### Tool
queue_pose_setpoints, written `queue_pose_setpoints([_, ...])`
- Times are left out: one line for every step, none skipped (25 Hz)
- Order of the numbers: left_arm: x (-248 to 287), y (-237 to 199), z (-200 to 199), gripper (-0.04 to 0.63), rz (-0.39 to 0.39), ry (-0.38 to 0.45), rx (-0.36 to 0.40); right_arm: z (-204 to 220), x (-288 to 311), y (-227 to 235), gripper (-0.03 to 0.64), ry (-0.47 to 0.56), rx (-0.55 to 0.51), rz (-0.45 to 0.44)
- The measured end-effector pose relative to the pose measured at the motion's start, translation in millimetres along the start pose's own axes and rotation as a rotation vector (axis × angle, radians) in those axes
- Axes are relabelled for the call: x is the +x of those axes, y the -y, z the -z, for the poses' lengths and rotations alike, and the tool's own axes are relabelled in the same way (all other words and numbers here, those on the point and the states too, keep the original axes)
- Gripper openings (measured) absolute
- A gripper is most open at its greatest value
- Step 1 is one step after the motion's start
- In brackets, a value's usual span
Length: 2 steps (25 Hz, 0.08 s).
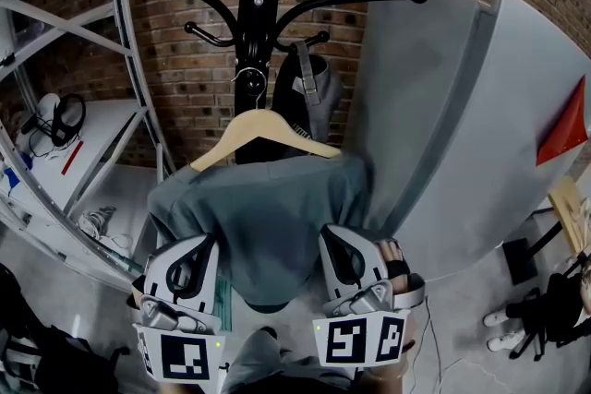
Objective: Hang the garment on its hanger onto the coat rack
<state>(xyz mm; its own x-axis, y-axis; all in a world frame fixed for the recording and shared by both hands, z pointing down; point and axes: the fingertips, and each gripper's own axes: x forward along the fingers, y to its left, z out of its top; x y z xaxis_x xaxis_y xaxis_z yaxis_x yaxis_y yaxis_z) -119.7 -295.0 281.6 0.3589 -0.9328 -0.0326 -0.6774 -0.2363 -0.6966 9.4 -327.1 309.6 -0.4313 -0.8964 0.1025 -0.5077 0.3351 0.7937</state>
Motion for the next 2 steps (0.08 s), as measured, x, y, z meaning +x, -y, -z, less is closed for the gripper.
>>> queue_pose_setpoints([0.6,1.6,1.0,0.003,0.008,0.002,-0.002,0.5,0.4,-0.3,0.028,-0.001,0.000,0.002])
queue_pose_setpoints([1.3,3.1,1.9,0.003,0.015,0.004,-0.004,0.9,0.7,-0.7,0.028,-0.001,0.000,0.003])
